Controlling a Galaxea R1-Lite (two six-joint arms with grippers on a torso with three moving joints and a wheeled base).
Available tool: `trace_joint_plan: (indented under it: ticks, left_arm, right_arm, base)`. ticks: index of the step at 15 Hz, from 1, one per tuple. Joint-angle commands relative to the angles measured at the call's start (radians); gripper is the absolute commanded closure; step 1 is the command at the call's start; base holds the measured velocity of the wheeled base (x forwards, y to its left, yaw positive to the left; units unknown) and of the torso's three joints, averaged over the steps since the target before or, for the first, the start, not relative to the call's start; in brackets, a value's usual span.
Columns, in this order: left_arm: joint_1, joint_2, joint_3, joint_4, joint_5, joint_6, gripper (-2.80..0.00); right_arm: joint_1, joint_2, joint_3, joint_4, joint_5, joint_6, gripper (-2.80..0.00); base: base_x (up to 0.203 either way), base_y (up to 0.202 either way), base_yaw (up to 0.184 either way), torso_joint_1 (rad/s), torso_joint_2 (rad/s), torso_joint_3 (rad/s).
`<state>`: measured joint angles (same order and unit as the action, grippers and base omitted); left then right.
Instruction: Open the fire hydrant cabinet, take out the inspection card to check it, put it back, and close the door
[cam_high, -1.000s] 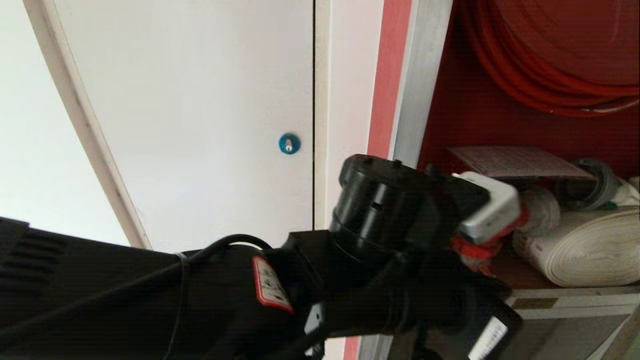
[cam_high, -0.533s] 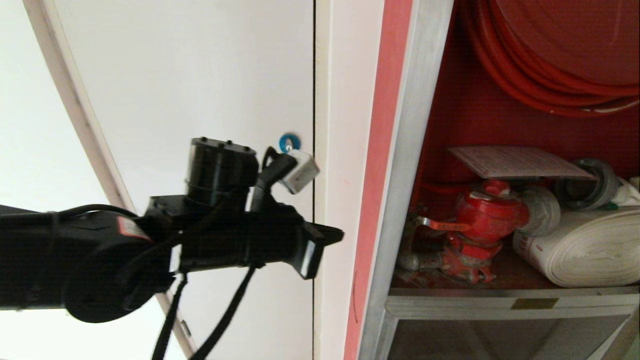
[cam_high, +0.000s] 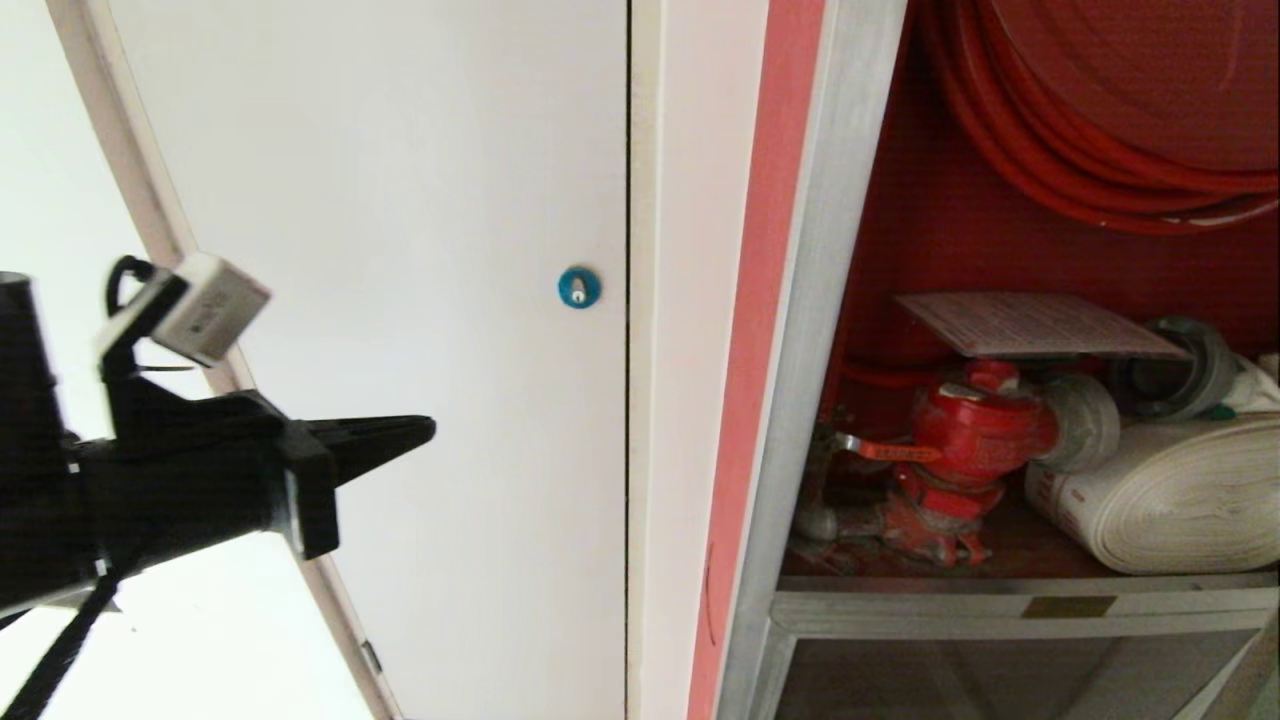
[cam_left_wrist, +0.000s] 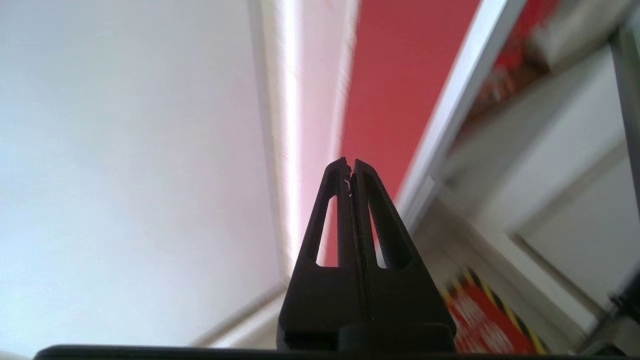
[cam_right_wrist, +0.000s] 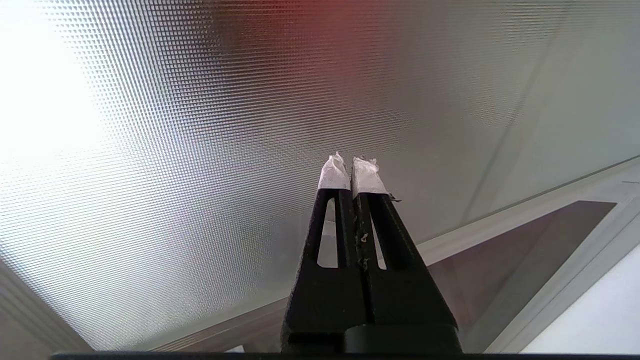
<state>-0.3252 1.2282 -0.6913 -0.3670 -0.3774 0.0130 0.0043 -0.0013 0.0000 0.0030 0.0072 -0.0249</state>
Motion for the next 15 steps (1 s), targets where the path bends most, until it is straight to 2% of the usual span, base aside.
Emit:
trace_joint_plan:
  ticks: [1, 6, 7, 9, 12, 15]
  left_arm:
    - [0.081, -0.252, 0.062, 0.002, 0.0, 0.001, 0.0]
    - [0.34, -0.583, 0.129, 0.009, 0.008, -0.005, 0.0]
    - [0.365, -0.647, 0.142, 0.013, 0.009, -0.006, 0.0]
    - [0.382, -0.764, 0.18, 0.071, 0.009, -0.007, 0.0]
    - [0.384, -0.923, 0.213, 0.247, 0.008, -0.004, 0.0]
    - [0.358, -1.059, 0.273, 0.314, 0.011, -0.006, 0.0]
  right_arm:
    - [0.0, -0.002, 0.0, 0.0, 0.0, -0.001, 0.0]
    - [0.0, -0.002, 0.0, 0.0, 0.0, -0.001, 0.0]
    - [0.0, -0.002, 0.0, 0.0, 0.0, -0.001, 0.0]
    - [0.0, -0.002, 0.0, 0.0, 0.0, -0.001, 0.0]
    - [0.0, -0.002, 0.0, 0.0, 0.0, 0.0, 0.0]
    - [0.0, -0.001, 0.0, 0.0, 0.0, 0.0, 0.0]
  base:
    - [0.0, 0.0, 0.0, 0.0, 0.0, 0.0]
    - [0.0, 0.0, 0.0, 0.0, 0.0, 0.0]
    - [0.0, 0.0, 0.0, 0.0, 0.0, 0.0]
    - [0.0, 0.0, 0.0, 0.0, 0.0, 0.0]
    - [0.0, 0.0, 0.0, 0.0, 0.0, 0.0]
    - [0.0, 0.0, 0.0, 0.0, 0.0, 0.0]
